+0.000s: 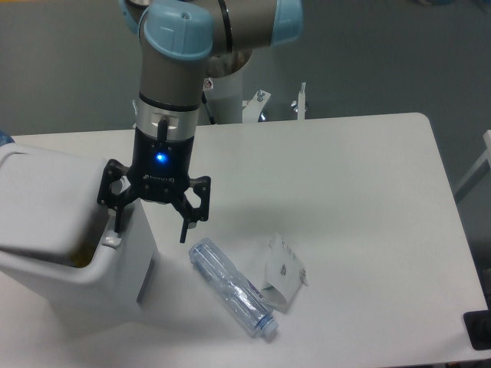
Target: Open the trash can
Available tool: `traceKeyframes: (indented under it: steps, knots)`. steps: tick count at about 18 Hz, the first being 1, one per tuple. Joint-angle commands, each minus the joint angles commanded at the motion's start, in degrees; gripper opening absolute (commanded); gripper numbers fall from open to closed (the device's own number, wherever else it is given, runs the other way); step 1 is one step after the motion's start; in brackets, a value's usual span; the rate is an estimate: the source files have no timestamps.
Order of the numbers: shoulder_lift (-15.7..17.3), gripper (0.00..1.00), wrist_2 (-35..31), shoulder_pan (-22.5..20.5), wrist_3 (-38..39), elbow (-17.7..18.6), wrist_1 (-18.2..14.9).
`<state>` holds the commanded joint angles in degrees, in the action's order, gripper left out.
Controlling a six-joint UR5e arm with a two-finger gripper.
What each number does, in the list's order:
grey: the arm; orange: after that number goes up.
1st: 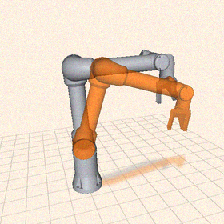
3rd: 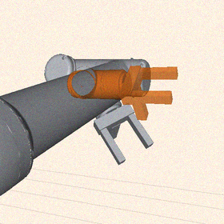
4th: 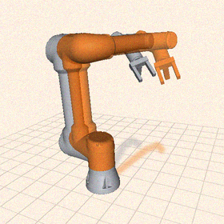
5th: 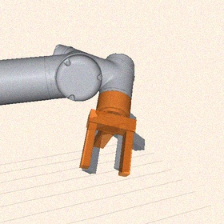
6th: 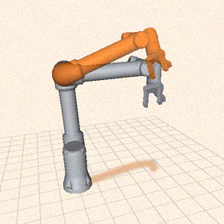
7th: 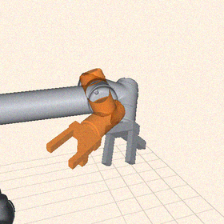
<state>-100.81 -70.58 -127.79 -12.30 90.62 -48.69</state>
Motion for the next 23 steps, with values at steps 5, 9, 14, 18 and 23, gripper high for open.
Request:
traceKeyframes:
  steps: [5,9,14,18,23]
  knots:
    - [0.1,1.00,0.0,0.0,0.3,-0.1,0.0]
    - [0.2,1.00,0.0,0.0,0.2,-0.3,0.0]
    - [0.4,1.00,0.0,-1.2,-0.3,-0.7,0.0]
    - [0.1,1.00,0.0,-5.3,-0.5,-2.5,0.2]
    - [-1.8,1.00,-3.0,-12.6,-4.1,-1.9,0.2]
